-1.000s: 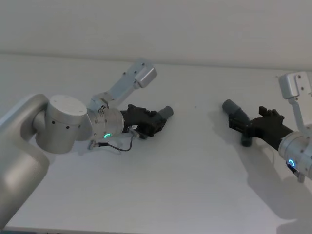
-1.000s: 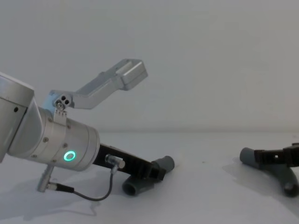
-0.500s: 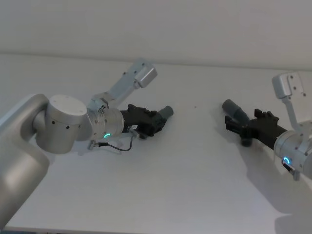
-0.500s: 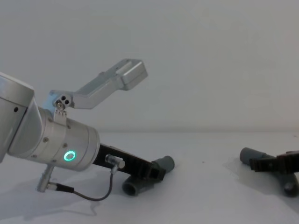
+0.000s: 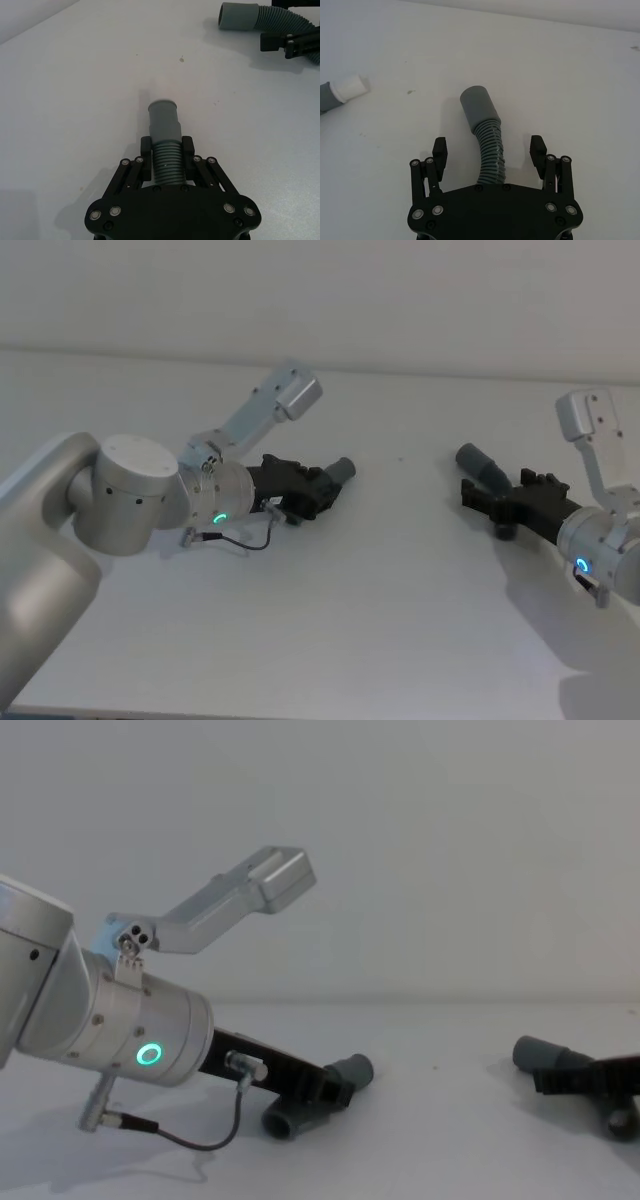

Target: Use both hands to pick up one end of the pipe from the table, align the ends, and insert them.

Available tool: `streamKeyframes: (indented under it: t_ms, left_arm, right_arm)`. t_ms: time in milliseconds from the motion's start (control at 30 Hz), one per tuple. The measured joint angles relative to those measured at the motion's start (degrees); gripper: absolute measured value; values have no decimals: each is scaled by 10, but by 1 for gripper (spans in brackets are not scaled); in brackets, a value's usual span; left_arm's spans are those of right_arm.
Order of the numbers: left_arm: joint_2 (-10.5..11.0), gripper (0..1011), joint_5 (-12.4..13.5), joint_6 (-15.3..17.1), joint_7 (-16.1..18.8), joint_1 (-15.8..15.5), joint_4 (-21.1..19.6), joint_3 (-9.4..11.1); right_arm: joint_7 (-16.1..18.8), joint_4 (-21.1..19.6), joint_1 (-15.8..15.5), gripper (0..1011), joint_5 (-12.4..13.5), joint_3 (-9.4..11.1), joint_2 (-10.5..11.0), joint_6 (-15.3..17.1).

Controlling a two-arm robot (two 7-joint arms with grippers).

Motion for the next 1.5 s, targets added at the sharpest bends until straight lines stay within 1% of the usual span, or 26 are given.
streamKeyframes:
  t_ms: [67,167,200,233,267,367,467,500,533,600,667,700,767,800,900,933,1033,1133,1500]
  left_arm:
    - [0,343,0,0,0,0,0,0]
    - [0,343,0,0,0,0,0,0]
    - [0,343,0,0,0,0,0,0]
    - [0,343,0,0,0,0,0,0]
    - [0,343,0,0,0,0,0,0]
    - [0,343,0,0,0,0,0,0]
    - [0,343,0,0,0,0,0,0]
    - [0,343,0,0,0,0,0,0]
    - [0,343,0,0,0,0,0,0]
    - [0,343,0,0,0,0,0,0]
    - [0,343,0,0,0,0,0,0]
    - [0,343,0,0,0,0,0,0]
    - [0,343,0,0,0,0,0,0]
    - [0,343,0,0,0,0,0,0]
    - [0,343,0,0,0,0,0,0]
    - [0,343,0,0,0,0,0,0]
    - [0,343,0,0,0,0,0,0]
    - [0,343,0,0,0,0,0,0]
    - [0,343,0,-1,-1,-1,1,1]
  right_arm:
    - [-1,3,2,997,0,1,-2,2]
    - [-1,6,3,946,0,2,-5,3]
    - [-1,6,3,946,0,2,-5,3]
    - [-2,7,4,898,0,2,-5,4]
    - [-2,7,4,886,0,3,-6,4]
    - [-3,9,5,784,-1,3,-7,6]
    - [-3,10,5,716,-1,3,-8,7]
    - [-3,11,6,672,-1,3,-8,7]
    - [-3,11,6,660,-1,4,-9,7]
    - [-3,12,6,577,-1,4,-9,7]
    - [-3,12,6,533,-1,4,-9,8]
    - [-3,12,6,473,-1,4,-9,8]
    - [-3,13,7,432,-1,4,-10,8]
    - [-4,13,7,374,-1,4,-10,8]
    - [-4,13,7,317,-1,4,-10,9]
    - [-4,13,7,266,-1,4,-10,9]
    - [-4,13,7,203,-1,4,-10,9]
    - [-4,14,7,186,-1,4,-11,9]
    - [-4,14,6,181,-1,5,-12,8]
